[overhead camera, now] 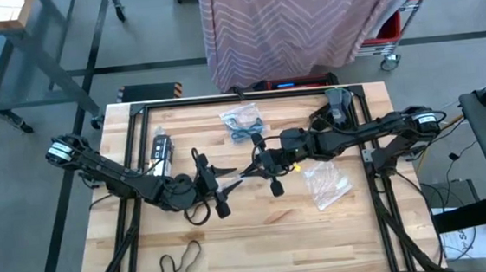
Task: Sort rubber bands
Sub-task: Close the transparent zip bag
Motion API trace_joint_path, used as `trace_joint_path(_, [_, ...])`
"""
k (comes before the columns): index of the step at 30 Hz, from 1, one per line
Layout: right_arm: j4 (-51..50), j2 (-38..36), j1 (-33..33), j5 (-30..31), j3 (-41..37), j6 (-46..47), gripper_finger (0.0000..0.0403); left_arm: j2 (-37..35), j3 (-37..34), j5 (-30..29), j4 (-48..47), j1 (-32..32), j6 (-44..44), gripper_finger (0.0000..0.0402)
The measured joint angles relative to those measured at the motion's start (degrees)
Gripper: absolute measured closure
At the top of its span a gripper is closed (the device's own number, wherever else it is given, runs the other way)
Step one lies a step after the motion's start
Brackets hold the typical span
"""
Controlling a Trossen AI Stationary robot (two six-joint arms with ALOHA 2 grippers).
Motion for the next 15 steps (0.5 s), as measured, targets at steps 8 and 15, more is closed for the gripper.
trace_joint_path(8, [0.0, 0.0, 0.0, 0.0, 0.0, -0.2, 0.0403, 0.0, -0.1, 0.5, 0.0, 0.0, -0.2, 0.0351])
trace_joint_path(15, [0.2, -0.1, 0.0, -0.6, 0.0, -0.5, 0.0403, 0.1, -0.1, 0.7, 0.0, 0.0, -0.2, 0.0382])
